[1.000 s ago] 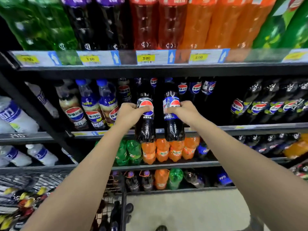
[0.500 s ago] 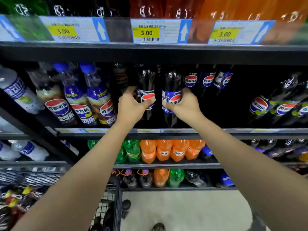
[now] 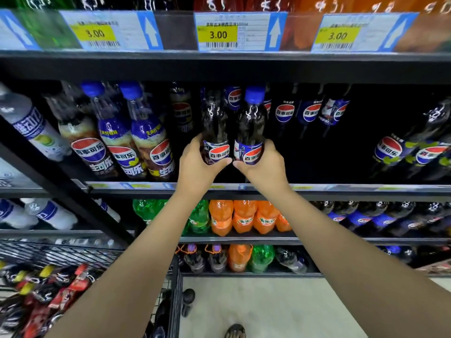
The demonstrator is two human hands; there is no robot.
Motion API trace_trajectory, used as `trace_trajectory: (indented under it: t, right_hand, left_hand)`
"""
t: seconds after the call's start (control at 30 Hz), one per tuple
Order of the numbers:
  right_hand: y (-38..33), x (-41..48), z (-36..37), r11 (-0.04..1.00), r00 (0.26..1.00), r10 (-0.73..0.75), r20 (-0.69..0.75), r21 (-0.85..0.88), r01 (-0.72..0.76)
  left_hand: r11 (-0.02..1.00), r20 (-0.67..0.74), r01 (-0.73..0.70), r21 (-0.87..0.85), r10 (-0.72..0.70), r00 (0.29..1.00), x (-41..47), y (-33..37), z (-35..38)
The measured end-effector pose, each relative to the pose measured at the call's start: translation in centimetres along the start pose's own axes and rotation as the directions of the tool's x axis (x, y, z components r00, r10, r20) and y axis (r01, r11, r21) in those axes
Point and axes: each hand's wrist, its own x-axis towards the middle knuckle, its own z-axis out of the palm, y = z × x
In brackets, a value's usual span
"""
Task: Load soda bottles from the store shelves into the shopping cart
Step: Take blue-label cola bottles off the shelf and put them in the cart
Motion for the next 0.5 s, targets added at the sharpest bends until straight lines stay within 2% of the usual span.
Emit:
trace_trajectory:
  t: [0.13, 0.27, 0.5]
  right_hand:
    - [1.8, -0.7, 1.4, 1.000, 0.995, -0.019, -0.101, -0.009, 0.019]
    - [2.0, 0.6, 2.5, 0.999, 0.991, -0.049, -0.126, -0.014, 0.048]
    - [1.6, 5.1, 4.7, 0.994, 0.980, -0.081, -0.181, -0.087, 0.066]
  left_hand:
    - [0.996, -0.096, 0.050, 0.069, -0.043, 0.994, -0.2, -0.7, 1.1]
    - [0.990, -0.097, -0.004, 0.143, 0.018, 0.995, 1.2, -1.5, 1.6]
    - [0.979, -0.133, -0.017, 0.204, 0.045, 0.990, 5.7, -2.5, 2.3]
